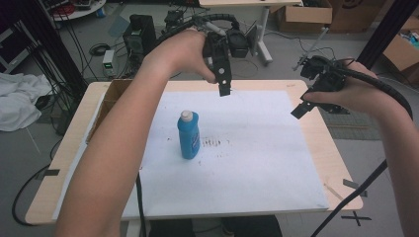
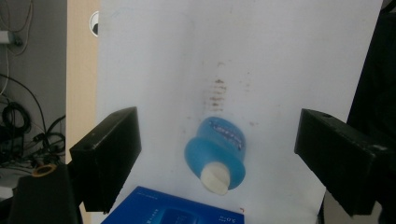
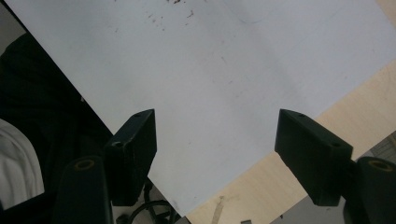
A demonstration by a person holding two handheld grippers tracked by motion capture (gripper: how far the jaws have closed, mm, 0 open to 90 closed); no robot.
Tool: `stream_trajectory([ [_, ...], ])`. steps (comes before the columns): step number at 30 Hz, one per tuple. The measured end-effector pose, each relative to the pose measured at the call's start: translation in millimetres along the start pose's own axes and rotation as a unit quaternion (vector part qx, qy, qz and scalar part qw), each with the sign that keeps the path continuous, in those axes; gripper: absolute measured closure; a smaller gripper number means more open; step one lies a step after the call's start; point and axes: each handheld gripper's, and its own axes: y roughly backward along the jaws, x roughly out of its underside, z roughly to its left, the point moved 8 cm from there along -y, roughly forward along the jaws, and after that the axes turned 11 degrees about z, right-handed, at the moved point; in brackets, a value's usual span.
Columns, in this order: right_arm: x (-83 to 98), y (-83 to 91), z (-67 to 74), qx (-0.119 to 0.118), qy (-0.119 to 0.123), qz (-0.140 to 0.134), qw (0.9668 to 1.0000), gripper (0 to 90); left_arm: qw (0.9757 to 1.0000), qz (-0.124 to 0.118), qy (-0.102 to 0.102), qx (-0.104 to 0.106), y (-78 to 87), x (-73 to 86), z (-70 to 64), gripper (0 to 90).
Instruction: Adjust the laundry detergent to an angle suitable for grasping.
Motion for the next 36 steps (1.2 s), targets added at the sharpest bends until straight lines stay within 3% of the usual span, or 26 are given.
stream_trajectory([
  [36, 1.7, -6.4, -2.5, -0.002, 0.002, -0.002, 1.0000, 29.4, 0.9999, 0.004, 0.013, -0.006, 0.5, 4.7, -2.3, 15.2],
])
